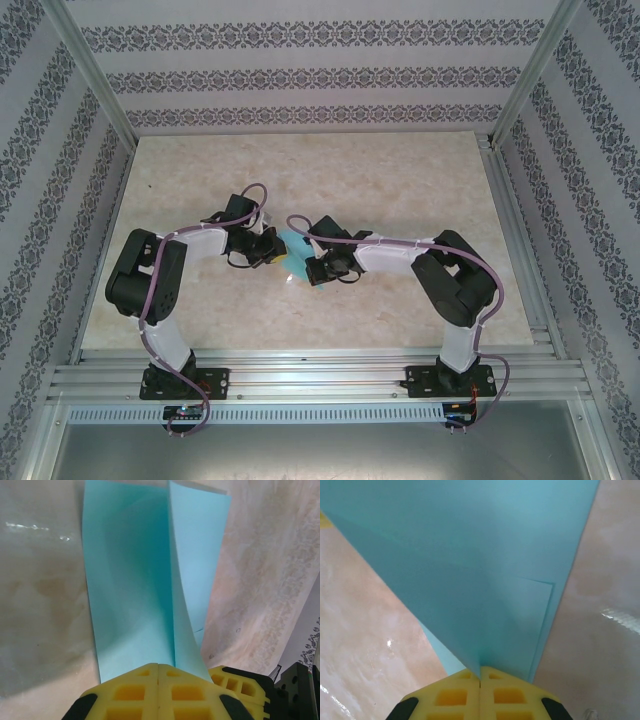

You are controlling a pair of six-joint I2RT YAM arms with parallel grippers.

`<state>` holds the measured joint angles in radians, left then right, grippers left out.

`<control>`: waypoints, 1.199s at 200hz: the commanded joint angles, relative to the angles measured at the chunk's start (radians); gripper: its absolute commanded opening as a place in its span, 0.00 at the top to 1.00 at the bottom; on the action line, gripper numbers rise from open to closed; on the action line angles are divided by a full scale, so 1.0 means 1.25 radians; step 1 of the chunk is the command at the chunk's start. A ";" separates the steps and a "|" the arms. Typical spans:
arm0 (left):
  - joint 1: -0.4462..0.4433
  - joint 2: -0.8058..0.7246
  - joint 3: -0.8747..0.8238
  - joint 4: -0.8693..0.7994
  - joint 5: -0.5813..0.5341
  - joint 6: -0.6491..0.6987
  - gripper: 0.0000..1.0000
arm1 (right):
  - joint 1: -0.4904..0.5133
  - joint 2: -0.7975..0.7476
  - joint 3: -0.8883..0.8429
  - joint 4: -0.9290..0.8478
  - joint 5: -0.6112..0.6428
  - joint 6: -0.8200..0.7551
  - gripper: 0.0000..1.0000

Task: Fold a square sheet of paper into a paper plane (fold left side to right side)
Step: Fourth fold the wing at the center of the table.

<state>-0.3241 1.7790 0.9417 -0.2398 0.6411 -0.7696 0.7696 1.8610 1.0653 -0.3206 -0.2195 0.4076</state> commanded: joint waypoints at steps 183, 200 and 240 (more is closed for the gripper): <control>-0.050 0.125 0.052 -0.063 -0.135 0.048 0.99 | -0.053 -0.035 0.009 0.005 -0.036 0.008 0.86; -0.052 0.129 0.055 -0.064 -0.134 0.049 0.99 | -0.049 -0.035 0.022 -0.023 -0.007 -0.015 0.83; -0.053 0.132 0.060 -0.065 -0.132 0.048 0.99 | -0.044 -0.020 0.040 -0.045 0.001 -0.037 0.82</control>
<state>-0.3756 1.8889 1.0195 -0.2523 0.5594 -0.7345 0.7116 1.8465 1.0863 -0.3504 -0.2516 0.3977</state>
